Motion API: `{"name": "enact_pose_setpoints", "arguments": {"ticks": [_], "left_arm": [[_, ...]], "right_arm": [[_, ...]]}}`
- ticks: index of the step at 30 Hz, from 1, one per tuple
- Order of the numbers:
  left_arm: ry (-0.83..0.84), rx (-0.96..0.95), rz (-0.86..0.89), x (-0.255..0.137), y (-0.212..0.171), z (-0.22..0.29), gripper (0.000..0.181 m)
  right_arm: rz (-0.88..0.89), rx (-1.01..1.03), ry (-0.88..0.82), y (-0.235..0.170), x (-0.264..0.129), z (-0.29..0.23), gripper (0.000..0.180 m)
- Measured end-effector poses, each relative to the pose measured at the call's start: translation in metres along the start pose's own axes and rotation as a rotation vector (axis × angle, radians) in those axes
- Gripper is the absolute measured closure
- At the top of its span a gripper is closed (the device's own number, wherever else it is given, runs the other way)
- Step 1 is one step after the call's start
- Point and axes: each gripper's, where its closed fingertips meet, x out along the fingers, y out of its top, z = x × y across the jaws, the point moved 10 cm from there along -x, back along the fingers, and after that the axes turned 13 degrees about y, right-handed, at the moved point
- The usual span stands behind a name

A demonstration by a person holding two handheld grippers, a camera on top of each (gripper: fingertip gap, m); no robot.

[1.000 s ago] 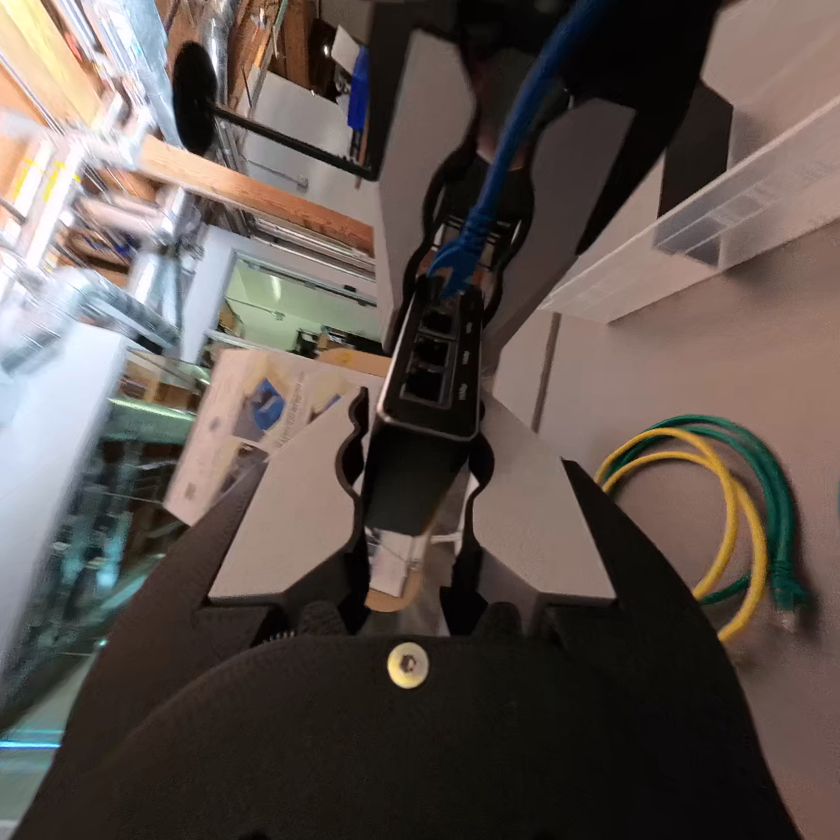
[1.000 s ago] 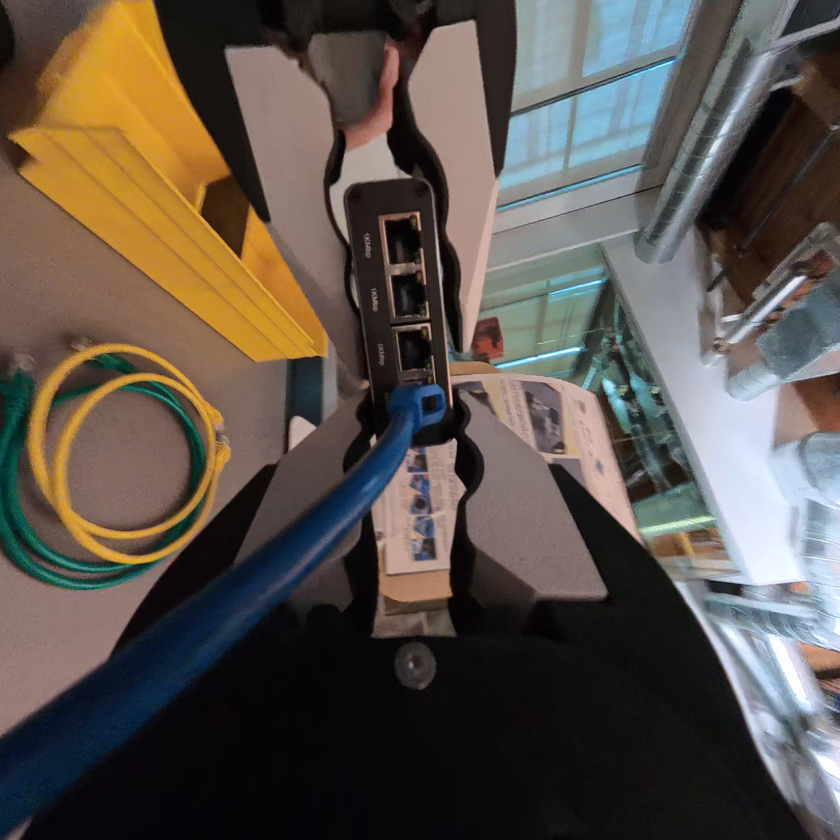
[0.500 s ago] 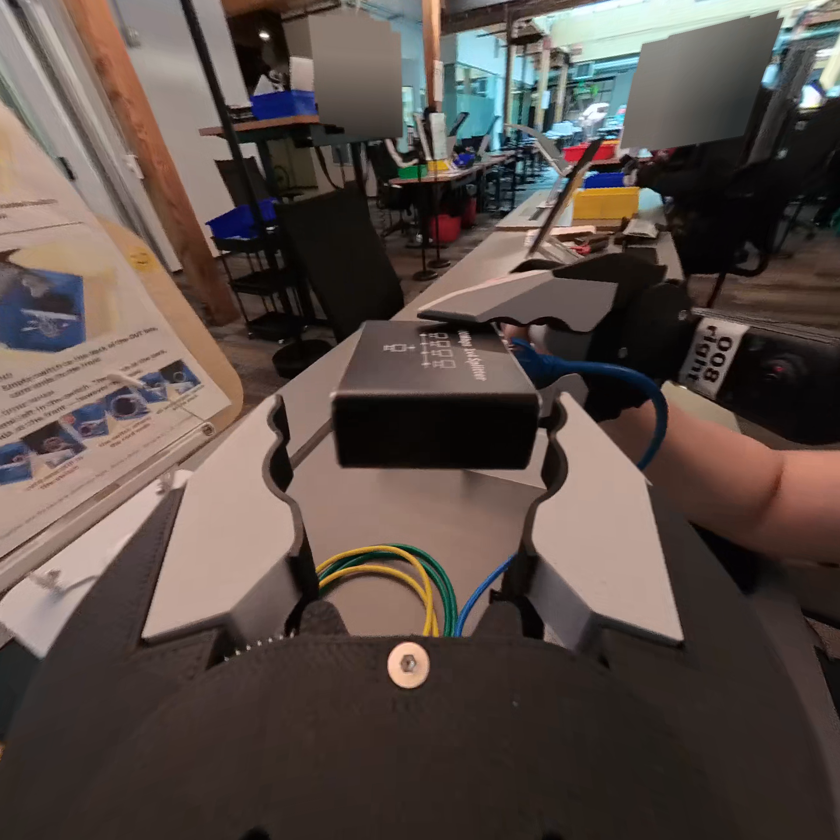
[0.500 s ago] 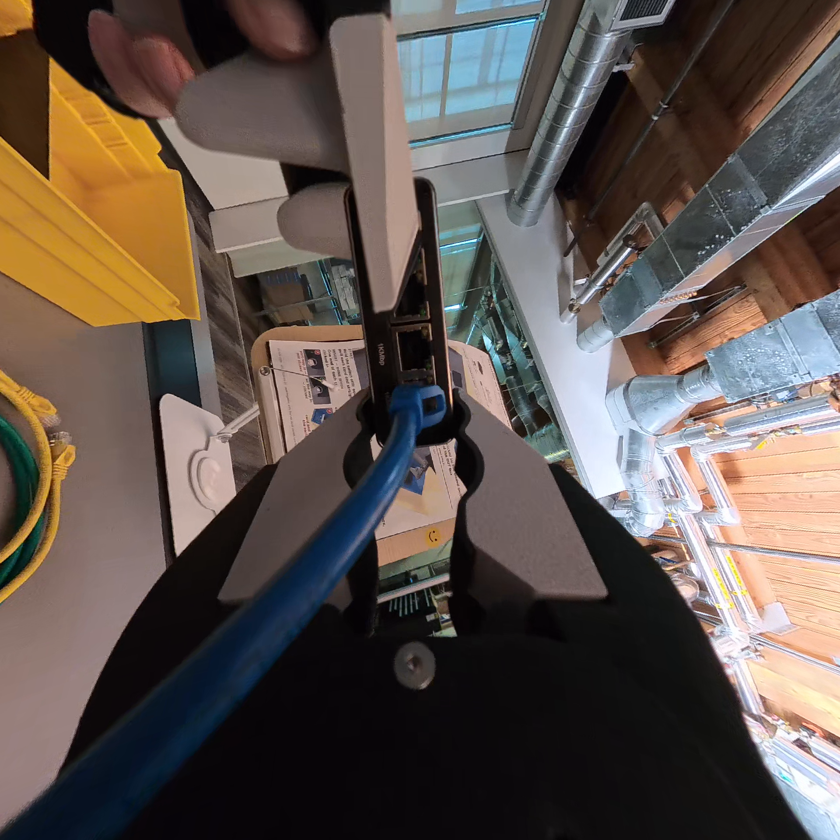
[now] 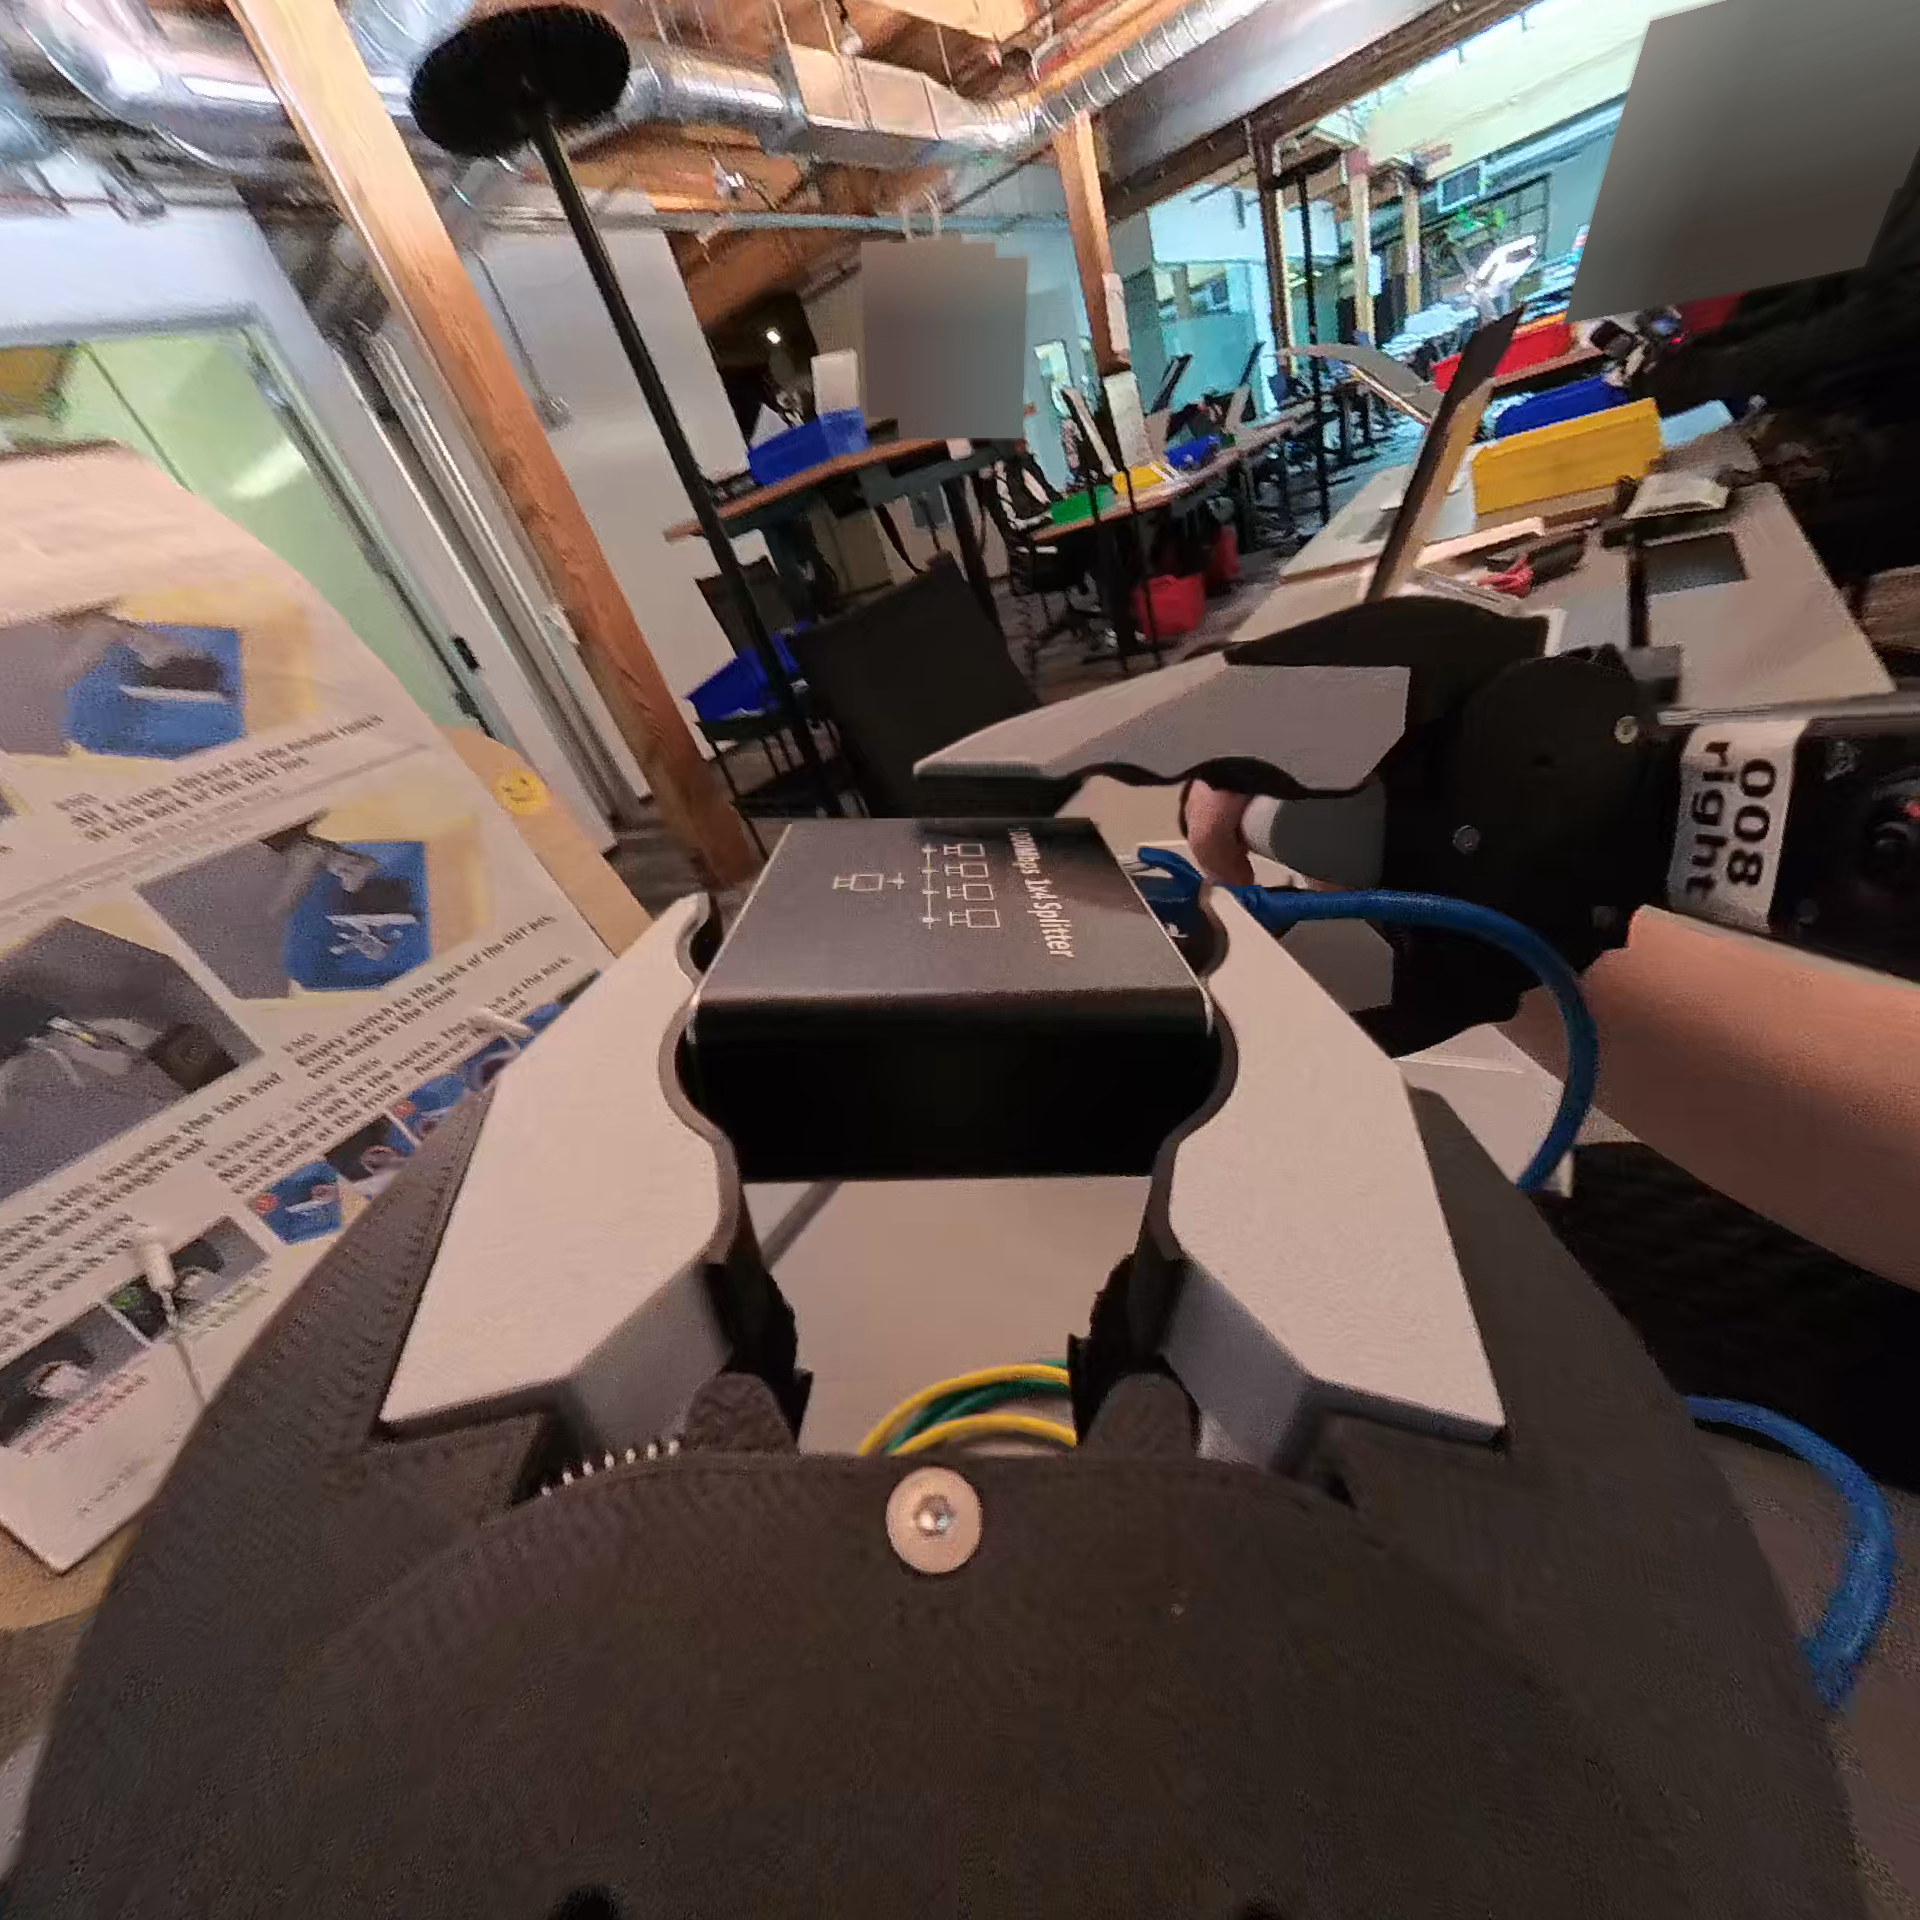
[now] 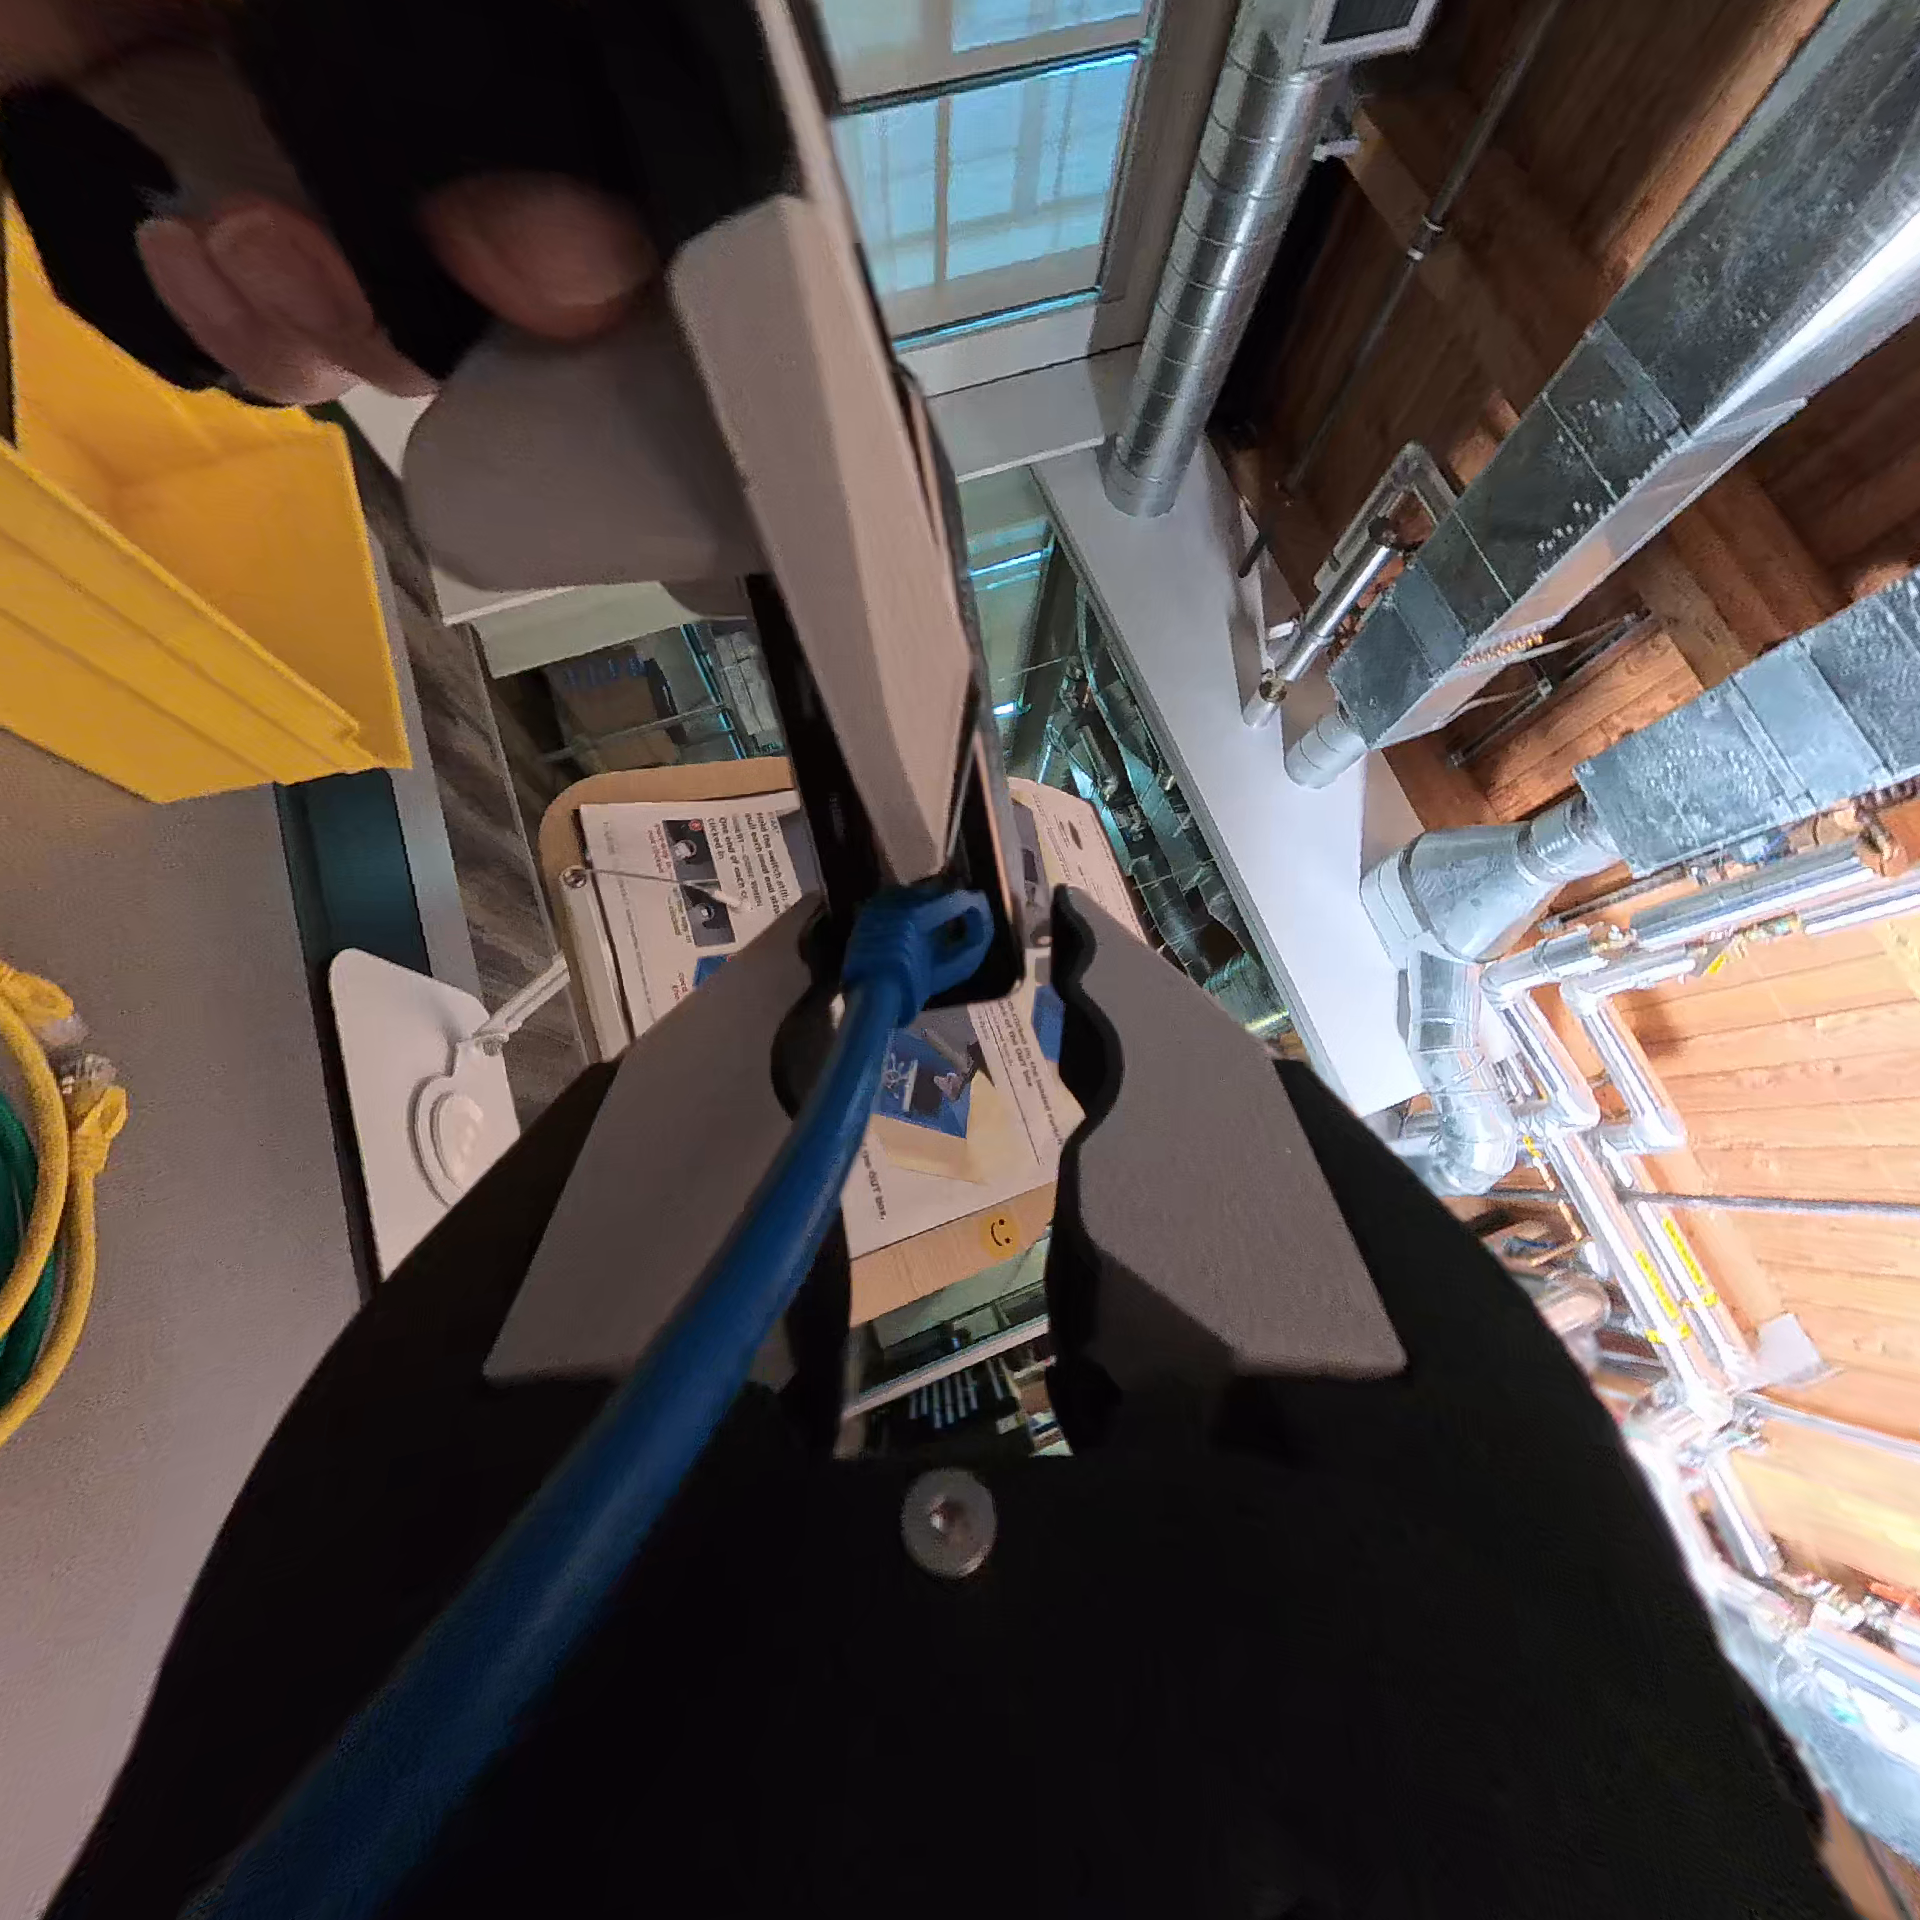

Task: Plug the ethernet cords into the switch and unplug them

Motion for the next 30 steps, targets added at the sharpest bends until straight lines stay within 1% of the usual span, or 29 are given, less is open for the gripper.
{"name": "enact_pose_setpoints", "arguments": {"ticks": [3,5,6,11,15,18,22,26,29,30], "left_arm": [[0.025,0.063,0.048,-0.004,0.004,0.003,0.093],[0.013,0.067,0.053,-0.006,0.007,0.005,0.093],[-0.001,0.051,0.052,-0.007,0.008,0.006,0.093],[-0.05,0.024,0.002,-0.011,0.012,0.005,0.093],[-0.047,0.123,-0.006,-0.02,0.016,0.006,0.091],[-0.01,0.198,-0.016,-0.024,0.016,0.006,0.09],[0.006,0.164,-0.005,-0.026,0.019,0.003,0.092],[-0.005,0.138,0.031,-0.03,0.022,0.001,0.099],[-0.041,0.119,0.075,-0.033,0.024,0.002,0.103],[-0.049,0.096,0.095,-0.034,0.025,0.001,0.107]], "right_arm": [[0.031,0.069,-0.015,0.0,-0.002,0.006,0.134],[0.062,0.066,-0.02,0.003,-0.005,0.006,0.135],[0.069,0.03,-0.019,0.004,-0.007,0.004,0.146],[0.053,-0.048,-0.069,0.009,-0.009,0.002,0.148],[0.065,-0.043,-0.074,0.016,-0.011,0.004,0.147],[0.063,-0.031,-0.081,0.018,-0.012,0.007,0.147],[0.038,-0.05,-0.132,0.021,-0.012,0.009,0.148],[0.031,-0.052,-0.152,0.021,-0.013,0.01,0.148],[0.025,-0.054,-0.156,0.02,-0.014,0.012,0.148],[0.024,-0.053,-0.159,0.02,-0.015,0.012,0.148]]}}
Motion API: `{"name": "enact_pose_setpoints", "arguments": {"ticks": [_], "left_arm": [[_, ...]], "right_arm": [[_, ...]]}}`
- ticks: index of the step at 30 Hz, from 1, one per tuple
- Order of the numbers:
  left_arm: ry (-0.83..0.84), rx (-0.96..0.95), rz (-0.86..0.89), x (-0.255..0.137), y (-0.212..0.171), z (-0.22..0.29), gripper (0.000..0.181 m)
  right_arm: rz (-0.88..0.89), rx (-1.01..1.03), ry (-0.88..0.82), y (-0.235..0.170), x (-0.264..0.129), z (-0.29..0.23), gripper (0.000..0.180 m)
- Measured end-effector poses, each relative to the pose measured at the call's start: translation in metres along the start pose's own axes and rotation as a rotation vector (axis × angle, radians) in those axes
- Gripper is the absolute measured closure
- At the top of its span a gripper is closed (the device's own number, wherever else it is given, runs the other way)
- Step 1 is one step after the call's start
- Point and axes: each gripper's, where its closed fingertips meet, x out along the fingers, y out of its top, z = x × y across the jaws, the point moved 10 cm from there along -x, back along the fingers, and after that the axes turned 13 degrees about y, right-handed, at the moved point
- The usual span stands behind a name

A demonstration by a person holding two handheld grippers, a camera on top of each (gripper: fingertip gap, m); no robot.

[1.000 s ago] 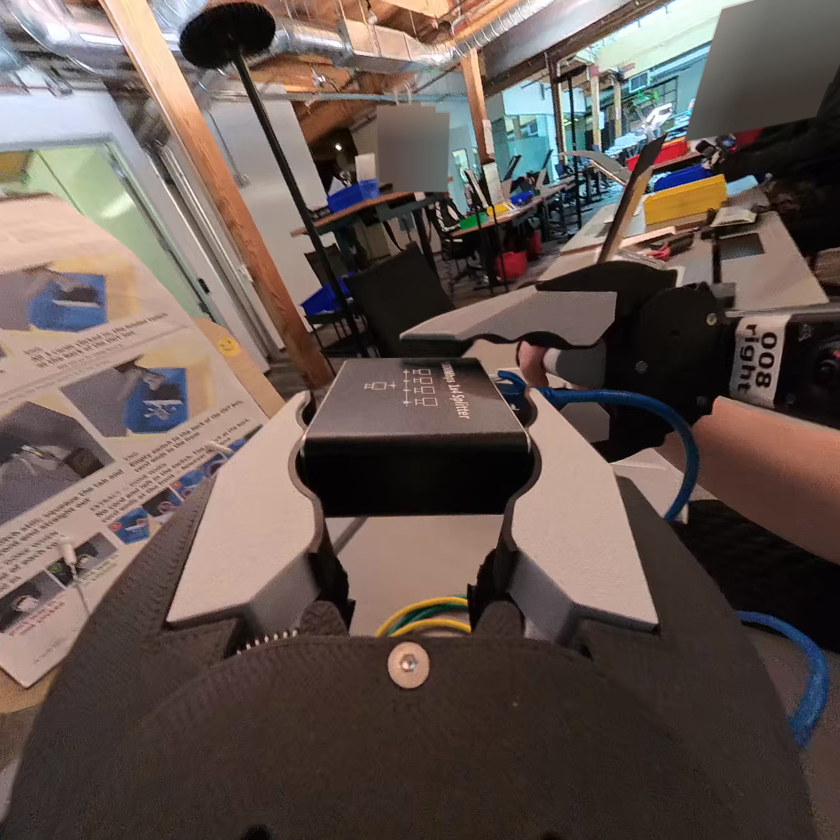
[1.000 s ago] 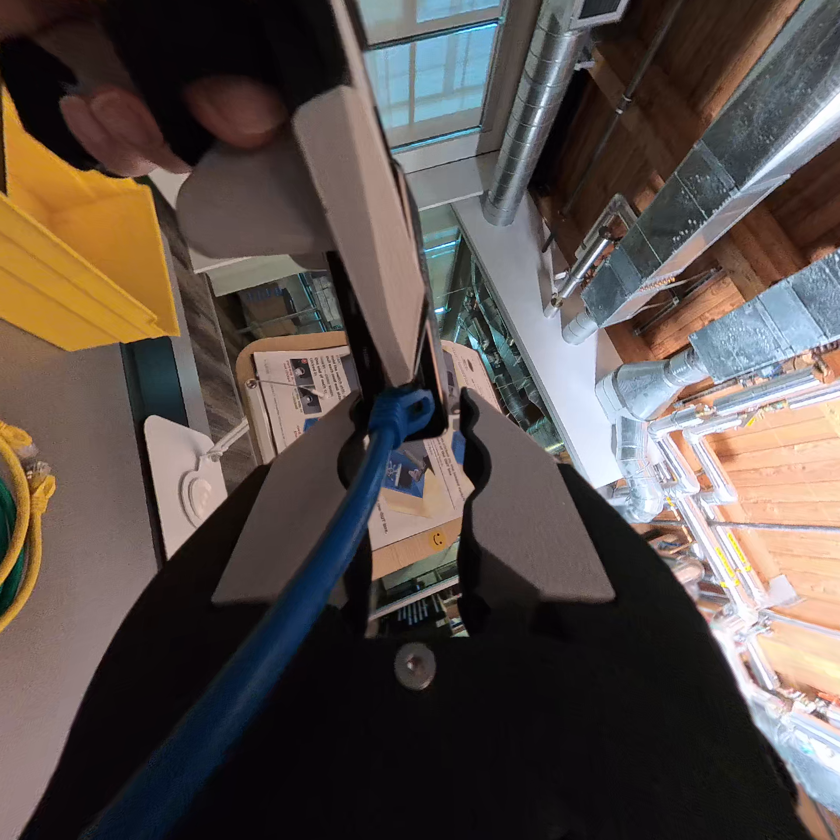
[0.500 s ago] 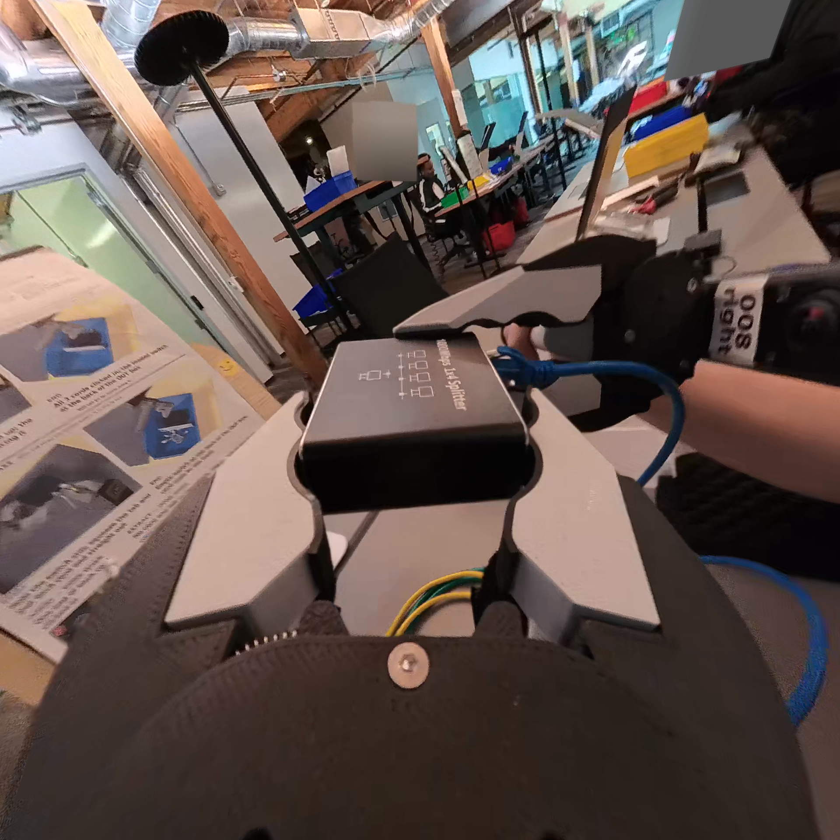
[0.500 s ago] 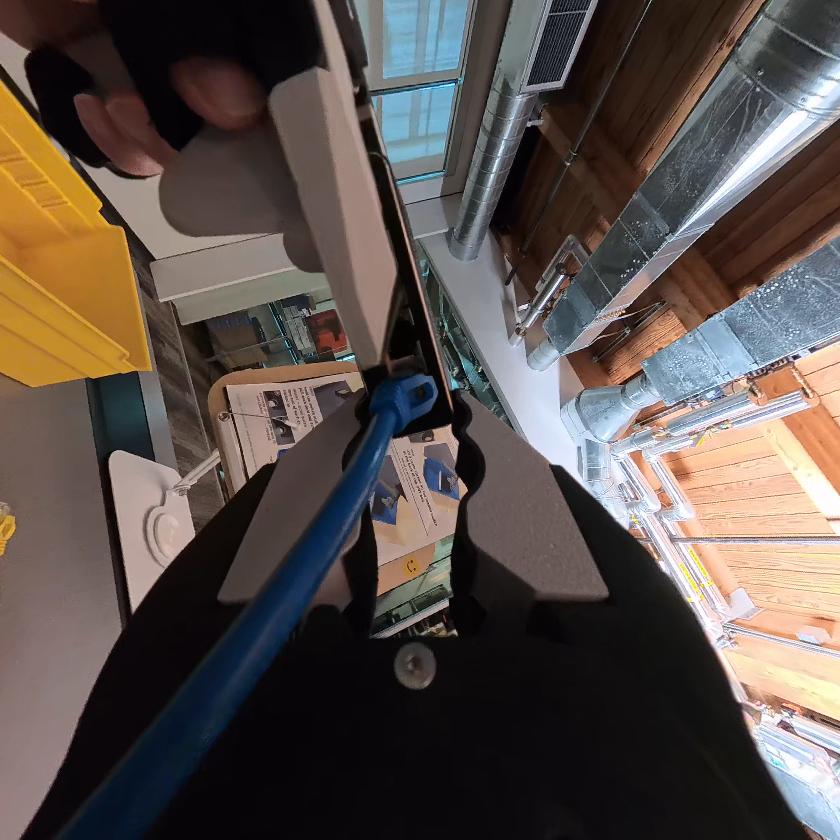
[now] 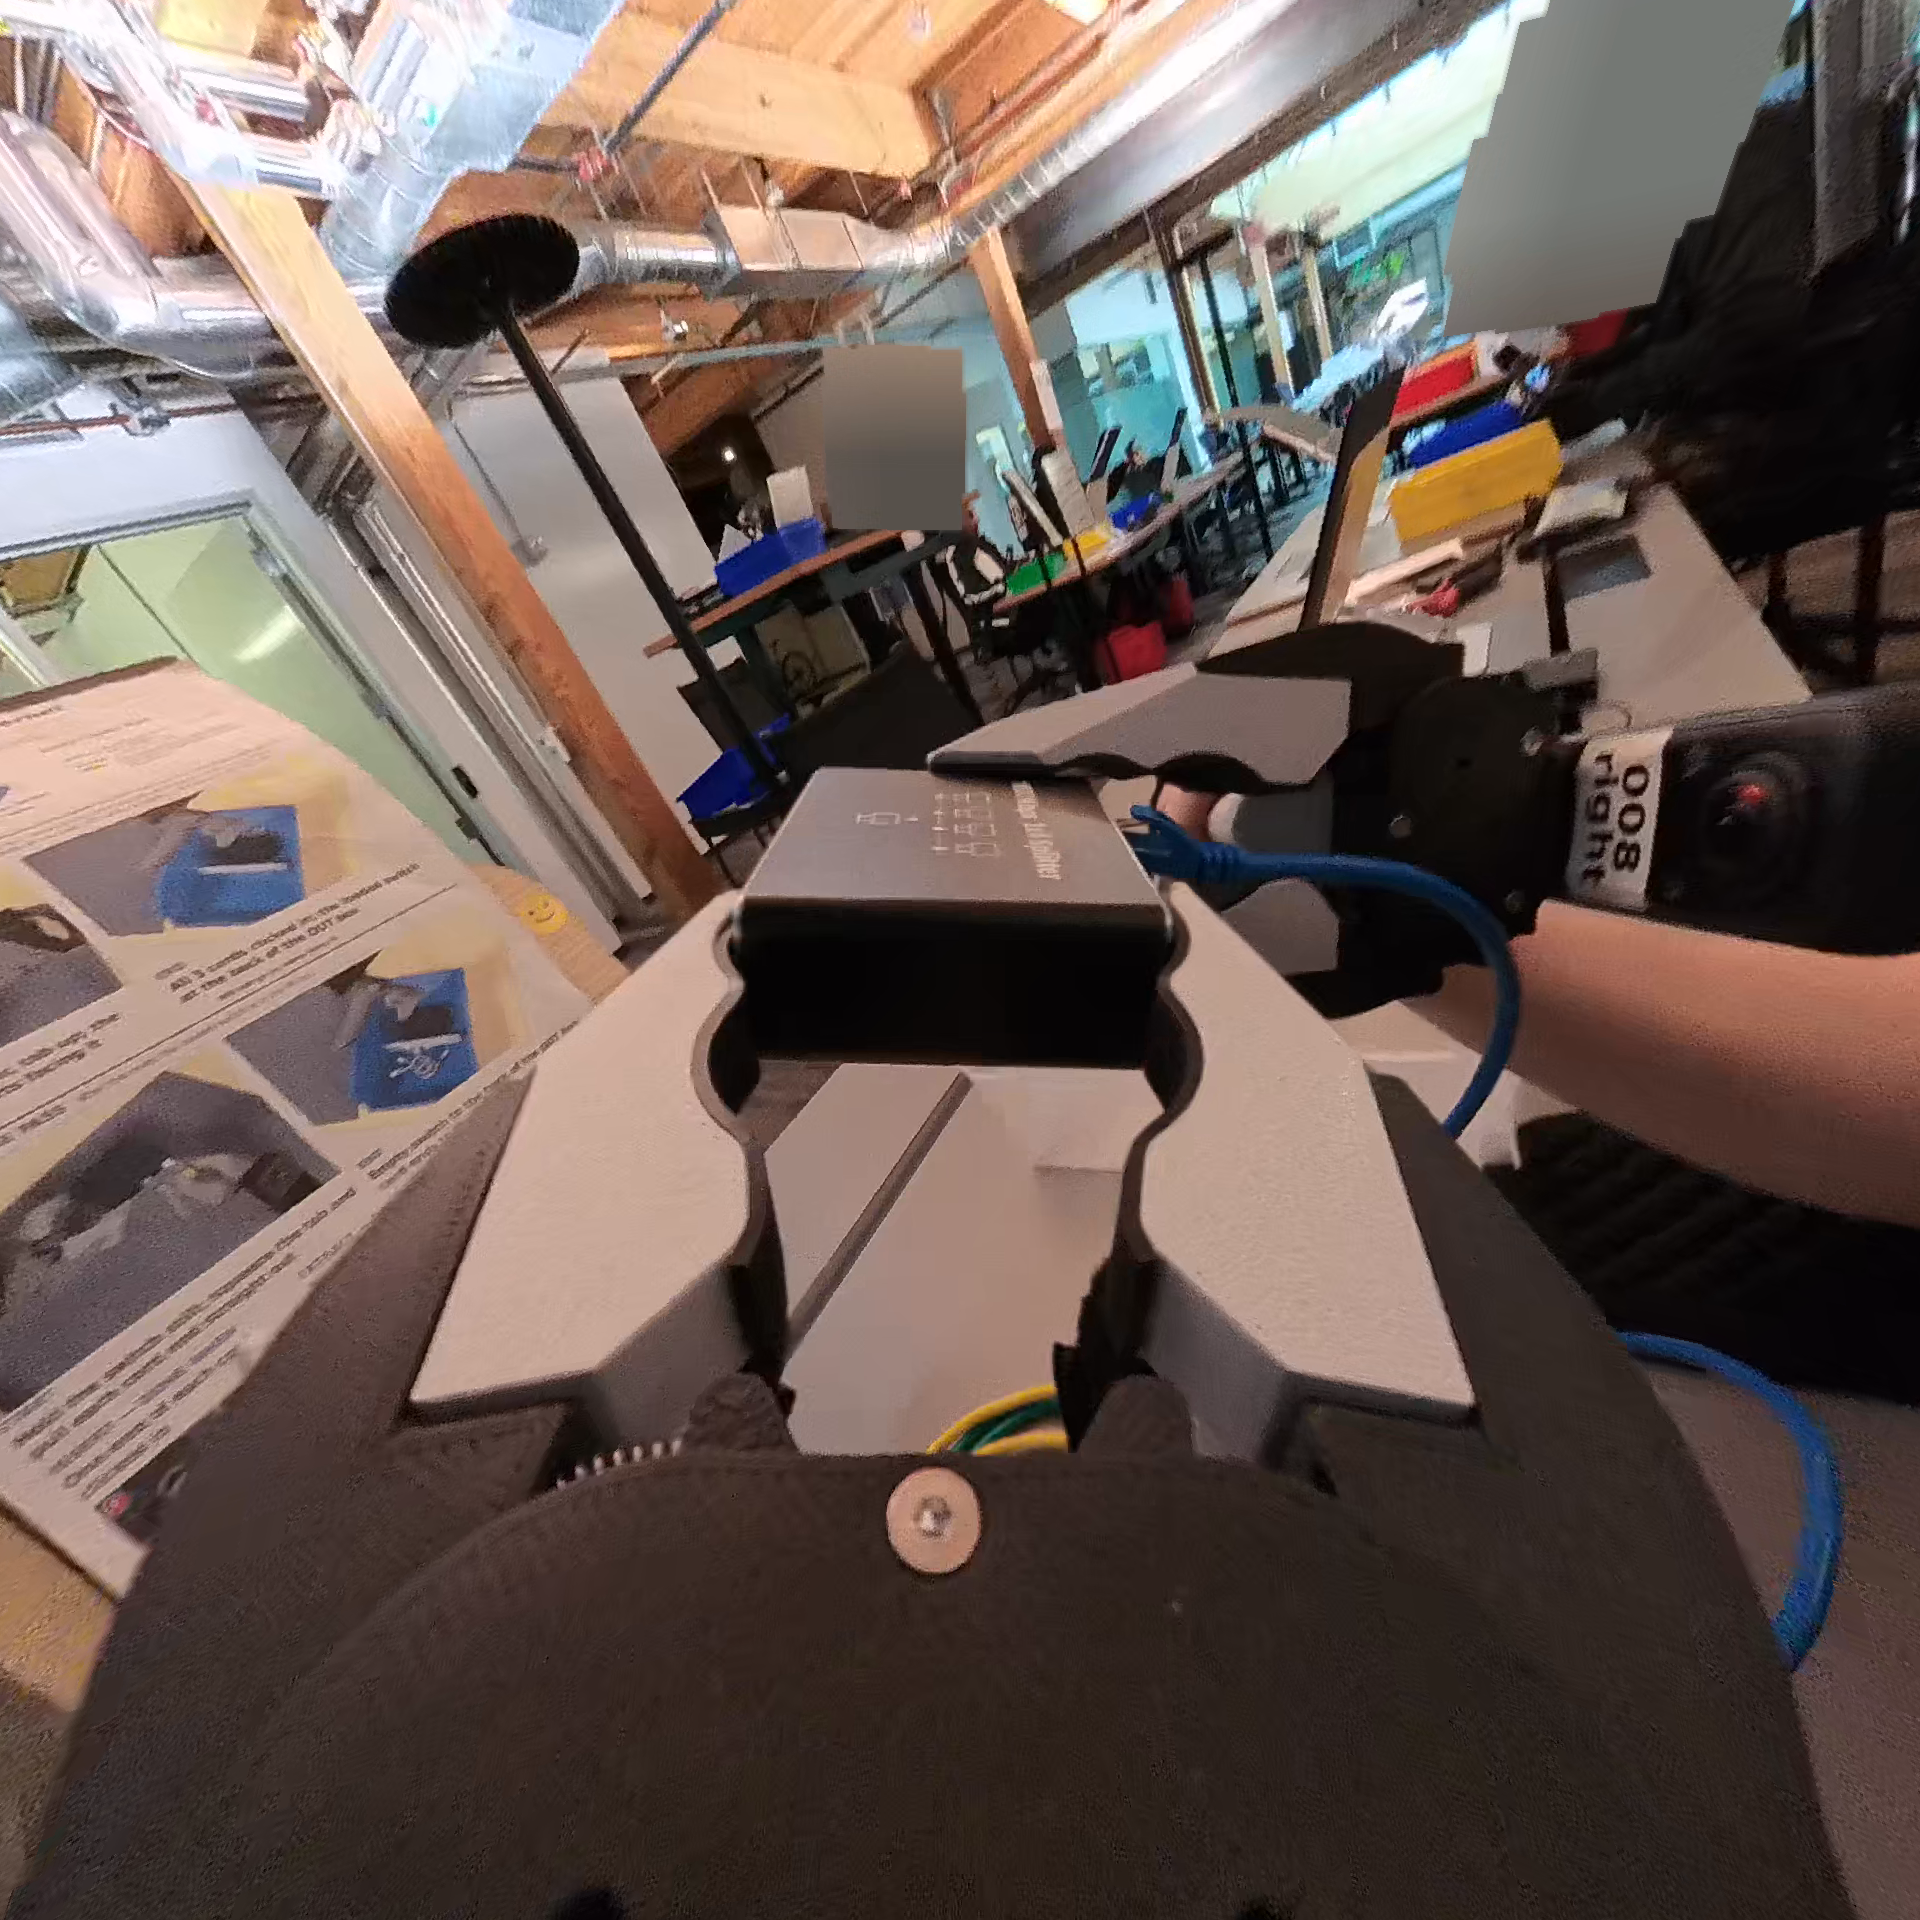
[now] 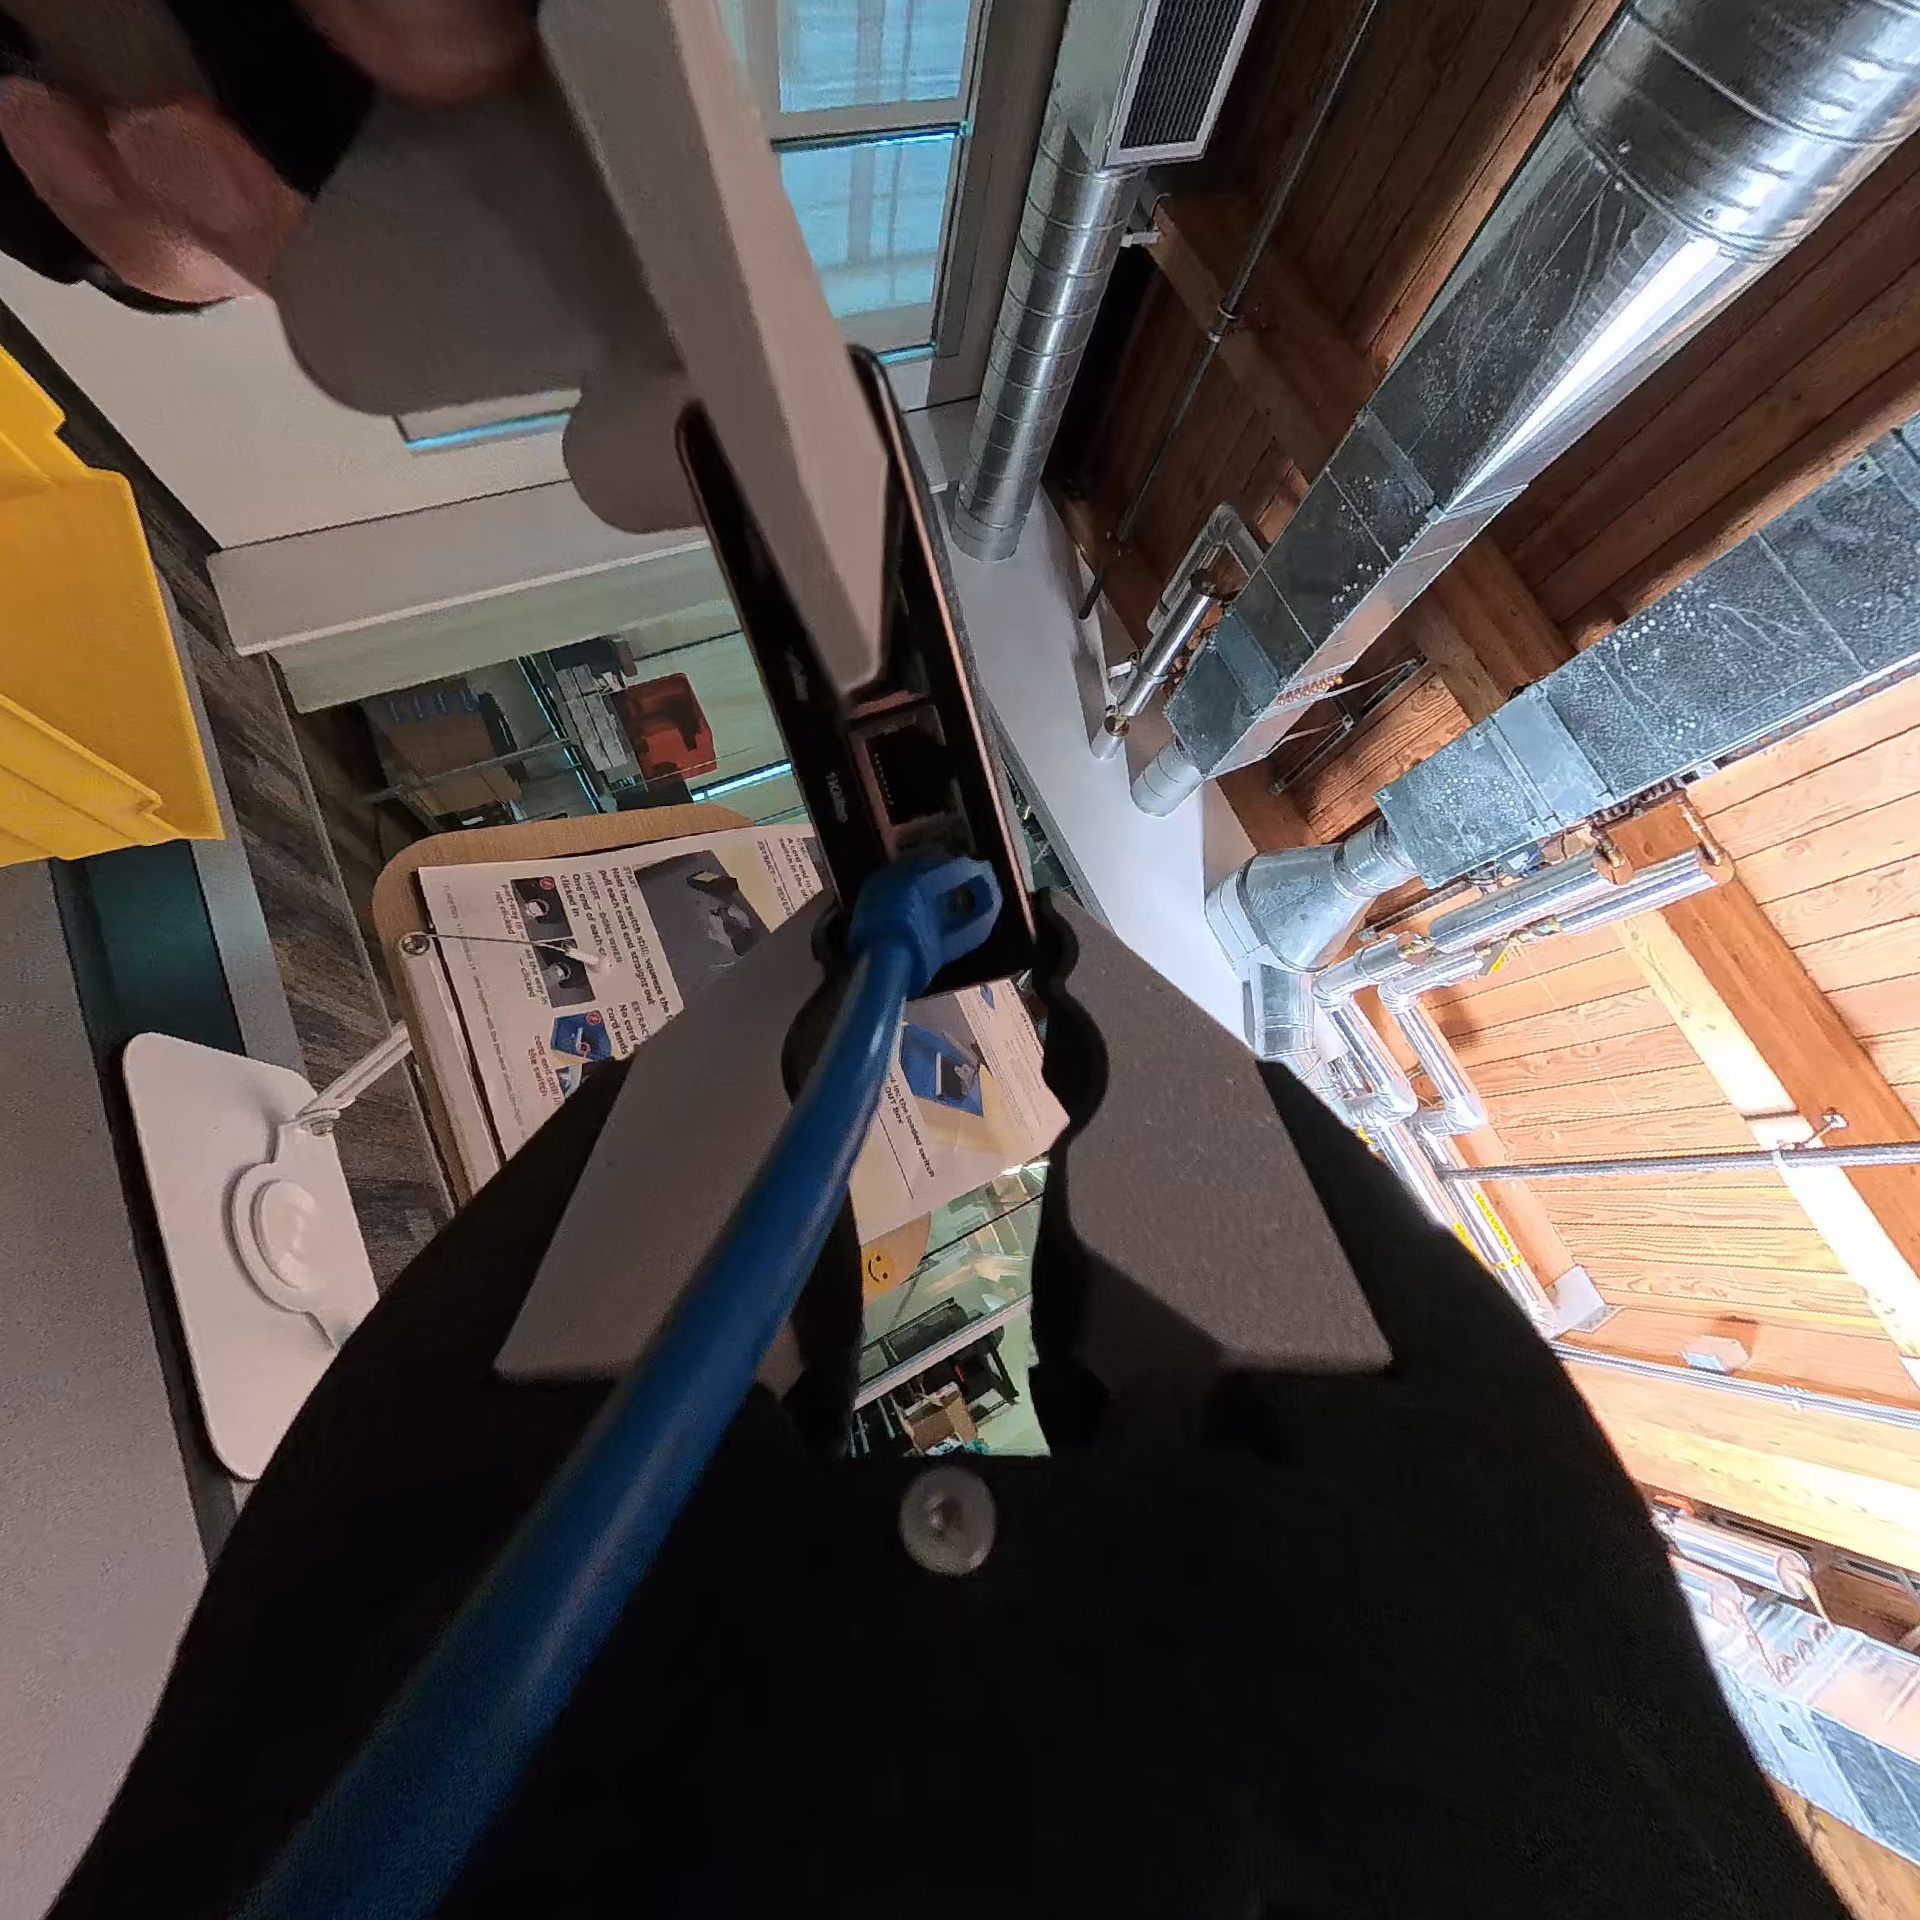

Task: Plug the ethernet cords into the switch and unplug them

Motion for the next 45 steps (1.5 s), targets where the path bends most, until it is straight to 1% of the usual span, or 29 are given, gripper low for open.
{"name": "enact_pose_setpoints", "arguments": {"ticks": [1,5,7,10,15,20,21,24,29,37,42,45], "left_arm": [[0.0,-0.008,0.017,-0.001,0.001,0.0,0.107],[0.051,0.063,0.067,0.001,0.0,0.004,0.108],[0.08,0.077,0.074,0.003,0.0,0.006,0.108],[0.135,0.148,0.051,0.005,-0.003,0.008,0.104],[0.134,0.164,0.101,0.002,-0.001,0.009,0.104],[0.145,0.238,0.126,0.0,-0.002,0.012,0.091],[0.143,0.24,0.129,0.0,-0.002,0.012,0.091],[0.157,0.234,0.136,0.0,-0.001,0.011,0.103],[0.18,0.274,0.133,0.0,-0.001,0.013,0.104],[0.215,0.275,0.137,0.003,0.0,0.015,0.103],[0.279,0.367,0.188,0.001,0.006,0.025,0.103],[0.349,0.453,0.226,-0.003,0.011,0.032,0.104]], "right_arm": [[0.005,-0.004,-0.006,0.001,0.0,0.0,0.148],[-0.022,-0.012,-0.022,0.0,0.001,0.0,0.148],[-0.03,-0.018,-0.024,-0.002,0.0,0.0,0.148],[-0.032,-0.046,-0.04,-0.001,-0.001,0.0,0.148],[-0.021,-0.055,-0.055,0.002,-0.001,0.0,0.147],[-0.026,-0.049,-0.05,0.003,-0.001,0.0,0.147],[-0.03,-0.055,-0.053,0.003,-0.001,0.0,0.148],[-0.024,-0.064,-0.054,0.004,-0.001,-0.001,0.148],[-0.03,-0.081,-0.076,0.005,-0.001,-0.001,0.147],[-0.033,-0.117,-0.121,0.006,-0.003,-0.002,0.147],[-0.015,-0.117,-0.173,0.008,-0.005,0.001,0.146],[0.026,-0.069,-0.173,0.008,-0.008,0.006,0.145]]}}
